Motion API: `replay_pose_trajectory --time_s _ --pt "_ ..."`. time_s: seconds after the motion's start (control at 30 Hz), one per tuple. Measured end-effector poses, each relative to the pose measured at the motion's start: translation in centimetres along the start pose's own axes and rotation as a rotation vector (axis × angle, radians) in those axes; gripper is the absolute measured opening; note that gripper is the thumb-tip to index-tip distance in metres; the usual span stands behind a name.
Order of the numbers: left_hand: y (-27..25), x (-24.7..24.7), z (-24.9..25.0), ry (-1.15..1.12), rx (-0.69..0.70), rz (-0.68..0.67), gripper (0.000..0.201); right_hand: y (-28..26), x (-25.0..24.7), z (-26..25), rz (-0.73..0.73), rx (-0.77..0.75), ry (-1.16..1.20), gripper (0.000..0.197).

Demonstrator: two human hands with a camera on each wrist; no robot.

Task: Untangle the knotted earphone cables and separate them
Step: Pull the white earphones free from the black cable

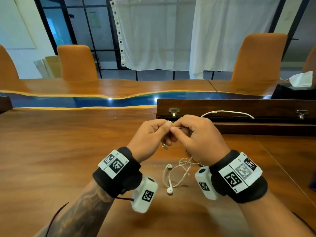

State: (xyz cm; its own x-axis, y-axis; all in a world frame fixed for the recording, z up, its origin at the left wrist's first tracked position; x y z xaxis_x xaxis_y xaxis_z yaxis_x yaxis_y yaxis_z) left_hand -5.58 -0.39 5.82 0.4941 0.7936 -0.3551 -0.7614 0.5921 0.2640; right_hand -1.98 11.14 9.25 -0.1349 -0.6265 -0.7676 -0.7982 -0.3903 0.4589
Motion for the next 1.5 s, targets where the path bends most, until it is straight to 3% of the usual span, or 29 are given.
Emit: replay_pose_trajectory --time_s 0.17,0.23,0.3,0.37,0.43,0.53,0.63,0.7,0.77,0.87,0.97,1.03,1.1,1.27,1.43,1.5 --pt "-0.2 0.6 -1.2 -0.057 -0.173 -0.154 0.046 -0.3 -1.2 0.0 0.104 -0.046 -0.002 0.008" --pt "-0.6 1.6 -1.2 -0.282 -0.189 -0.271 0.037 -0.2 -1.7 1.0 0.130 -0.016 0.166 0.005" --pt "-0.7 2.4 0.4 -0.613 -0.102 -0.339 0.030 -0.2 -1.1 2.0 0.136 0.034 0.367 0.005" --pt "-0.2 1.3 2.0 -0.860 0.038 -0.252 0.029 -0.3 0.9 2.9 0.089 0.105 0.405 0.014" --pt "0.4 -0.8 1.8 -0.929 0.115 -0.030 0.029 -0.6 3.9 3.4 -0.066 0.180 0.337 0.022" --pt "0.7 -2.9 0.6 -0.584 0.114 0.187 0.028 -1.4 6.7 2.5 -0.275 0.198 0.318 0.027" --pt "0.5 -3.4 -0.1 0.000 0.068 0.242 0.024 -1.5 5.3 0.7 -0.297 0.136 0.299 0.026" --pt "0.6 -2.3 -0.9 0.178 0.012 0.132 0.028 -1.2 2.8 0.4 -0.195 0.103 0.237 0.021" --pt "0.5 -0.6 -1.6 0.138 -0.072 -0.021 0.039 -0.7 0.5 0.7 -0.090 0.085 0.151 0.018" --pt "0.1 1.8 -1.4 -0.182 -0.167 -0.208 0.046 -0.4 -1.6 1.4 0.038 0.074 0.134 0.013" --pt "0.1 2.4 1.1 -0.592 -0.051 -0.271 0.030 -0.4 -1.4 2.5 0.107 0.092 0.326 0.014" --pt "0.4 1.1 2.3 -0.805 0.073 -0.174 0.028 -0.5 1.2 3.1 0.016 0.148 0.431 0.019" --pt "0.8 -0.5 2.2 -0.860 0.133 -0.008 0.029 -1.0 4.1 3.3 -0.120 0.216 0.473 0.022" --pt "0.4 -2.3 1.0 -0.455 0.124 0.232 0.027 -1.5 5.3 2.1 -0.247 0.208 0.402 0.033" --pt "0.0 -2.9 0.6 -0.494 0.130 0.333 0.029 -1.5 4.6 2.4 -0.237 0.225 0.320 0.037" --pt "-0.1 -3.6 1.0 -0.327 0.152 0.390 0.025 -1.7 5.3 1.8 -0.315 0.215 0.313 0.034"
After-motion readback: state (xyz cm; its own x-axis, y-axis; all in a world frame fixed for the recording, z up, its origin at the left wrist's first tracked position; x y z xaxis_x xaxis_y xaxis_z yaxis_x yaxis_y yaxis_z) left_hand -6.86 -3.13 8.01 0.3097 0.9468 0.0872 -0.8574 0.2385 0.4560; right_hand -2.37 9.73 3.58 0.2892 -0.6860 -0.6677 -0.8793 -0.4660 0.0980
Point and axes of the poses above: each hand's wrist, its own y-axis towards the middle knuckle, its own x-axis out of the palm, z = x × y, the point moved 10 cm from there along y, towards the middle knuckle, and after that the axes turned 12 degrees about -z, right-handed, at the moved point
